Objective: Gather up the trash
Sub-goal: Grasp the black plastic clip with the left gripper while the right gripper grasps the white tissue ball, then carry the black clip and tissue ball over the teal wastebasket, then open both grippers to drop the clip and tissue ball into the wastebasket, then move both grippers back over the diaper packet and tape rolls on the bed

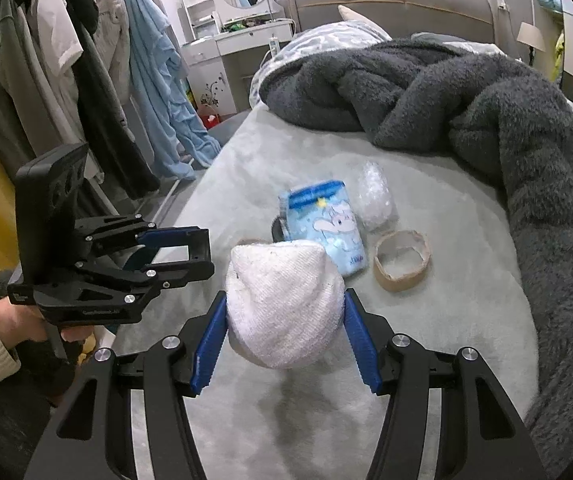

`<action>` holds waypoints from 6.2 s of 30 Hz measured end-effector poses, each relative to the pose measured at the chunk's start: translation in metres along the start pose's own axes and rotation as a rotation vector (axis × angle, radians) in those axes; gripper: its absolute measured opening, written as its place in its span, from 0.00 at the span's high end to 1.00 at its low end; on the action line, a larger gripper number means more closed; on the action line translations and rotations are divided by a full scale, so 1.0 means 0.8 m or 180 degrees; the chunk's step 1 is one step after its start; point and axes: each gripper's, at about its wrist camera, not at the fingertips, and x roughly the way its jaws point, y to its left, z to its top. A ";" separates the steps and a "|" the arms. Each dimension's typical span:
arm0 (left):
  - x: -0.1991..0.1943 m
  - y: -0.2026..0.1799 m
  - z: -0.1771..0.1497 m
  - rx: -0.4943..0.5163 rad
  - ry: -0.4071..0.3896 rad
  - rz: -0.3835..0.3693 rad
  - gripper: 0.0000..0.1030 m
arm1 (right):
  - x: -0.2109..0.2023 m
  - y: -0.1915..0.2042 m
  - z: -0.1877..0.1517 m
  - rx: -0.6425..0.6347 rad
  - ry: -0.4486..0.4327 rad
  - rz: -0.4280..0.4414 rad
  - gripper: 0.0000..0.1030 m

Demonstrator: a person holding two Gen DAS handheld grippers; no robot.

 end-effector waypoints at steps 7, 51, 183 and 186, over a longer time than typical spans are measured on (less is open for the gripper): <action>-0.018 0.005 0.001 -0.0184 -0.0005 0.0233 0.54 | -0.013 0.026 0.025 -0.0056 -0.0148 0.0043 0.44; -0.073 0.182 -0.088 -0.1489 0.0573 0.1198 0.54 | 0.088 0.185 0.098 -0.0380 0.0106 0.0367 0.44; -0.185 0.058 0.022 -0.0572 -0.0786 0.1032 0.03 | 0.068 0.102 0.092 -0.0358 -0.0075 -0.0079 0.03; -0.171 0.051 0.021 -0.0546 -0.0710 0.1007 0.03 | 0.065 0.088 0.091 -0.0395 -0.0063 -0.0071 0.03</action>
